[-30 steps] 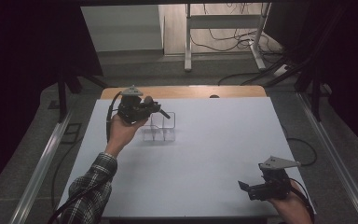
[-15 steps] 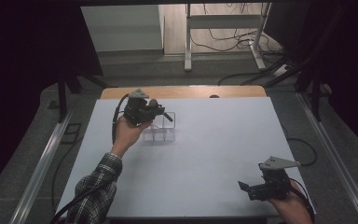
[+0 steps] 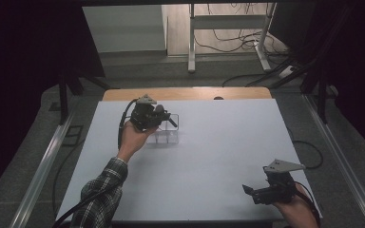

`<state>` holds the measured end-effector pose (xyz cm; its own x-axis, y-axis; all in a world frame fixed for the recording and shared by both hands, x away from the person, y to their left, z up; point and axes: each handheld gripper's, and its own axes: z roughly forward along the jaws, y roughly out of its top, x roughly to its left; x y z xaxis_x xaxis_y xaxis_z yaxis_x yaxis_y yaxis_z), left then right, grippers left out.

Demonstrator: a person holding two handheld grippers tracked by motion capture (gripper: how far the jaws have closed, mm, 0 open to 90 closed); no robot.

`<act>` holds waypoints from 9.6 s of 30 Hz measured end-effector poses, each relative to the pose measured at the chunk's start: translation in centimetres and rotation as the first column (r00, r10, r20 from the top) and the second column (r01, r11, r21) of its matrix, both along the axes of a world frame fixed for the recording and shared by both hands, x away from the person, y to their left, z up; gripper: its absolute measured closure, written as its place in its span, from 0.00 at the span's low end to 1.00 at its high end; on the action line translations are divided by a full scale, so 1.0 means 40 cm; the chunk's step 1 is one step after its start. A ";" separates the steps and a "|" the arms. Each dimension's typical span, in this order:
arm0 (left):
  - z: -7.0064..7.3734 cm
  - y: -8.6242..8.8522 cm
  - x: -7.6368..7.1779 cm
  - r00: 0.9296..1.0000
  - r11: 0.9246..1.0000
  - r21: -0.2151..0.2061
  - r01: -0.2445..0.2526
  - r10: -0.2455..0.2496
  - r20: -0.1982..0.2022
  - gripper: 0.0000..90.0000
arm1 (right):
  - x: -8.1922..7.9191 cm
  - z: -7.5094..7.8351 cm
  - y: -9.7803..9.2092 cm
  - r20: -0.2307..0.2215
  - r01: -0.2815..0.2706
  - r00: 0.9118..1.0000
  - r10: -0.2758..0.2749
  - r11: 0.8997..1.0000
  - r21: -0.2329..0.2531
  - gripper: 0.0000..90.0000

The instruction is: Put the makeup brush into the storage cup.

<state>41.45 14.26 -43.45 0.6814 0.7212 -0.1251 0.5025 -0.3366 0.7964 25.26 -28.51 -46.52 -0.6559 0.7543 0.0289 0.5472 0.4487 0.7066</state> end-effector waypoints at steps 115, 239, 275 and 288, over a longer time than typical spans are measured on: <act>-0.011 0.005 -0.054 0.999 0.999 -0.008 0.039 -0.039 0.001 0.09 | 0.000 0.002 0.001 0.000 -0.005 1.000 0.005 1.000 0.002 0.00; -0.070 0.136 -0.309 0.999 0.999 -0.032 0.044 -0.044 -0.005 0.01 | -0.003 0.008 0.004 0.017 -0.032 0.999 0.032 0.999 -0.010 0.00; -0.080 0.195 -0.375 1.000 1.000 0.025 -0.009 0.009 0.009 0.01 | 0.000 0.009 -0.002 0.023 -0.015 1.000 0.014 1.000 0.011 0.00; -0.090 0.224 -0.400 0.999 0.998 0.049 -0.035 0.035 0.007 0.01 | 0.002 0.006 -0.012 0.011 -0.008 1.000 0.008 1.000 0.015 0.00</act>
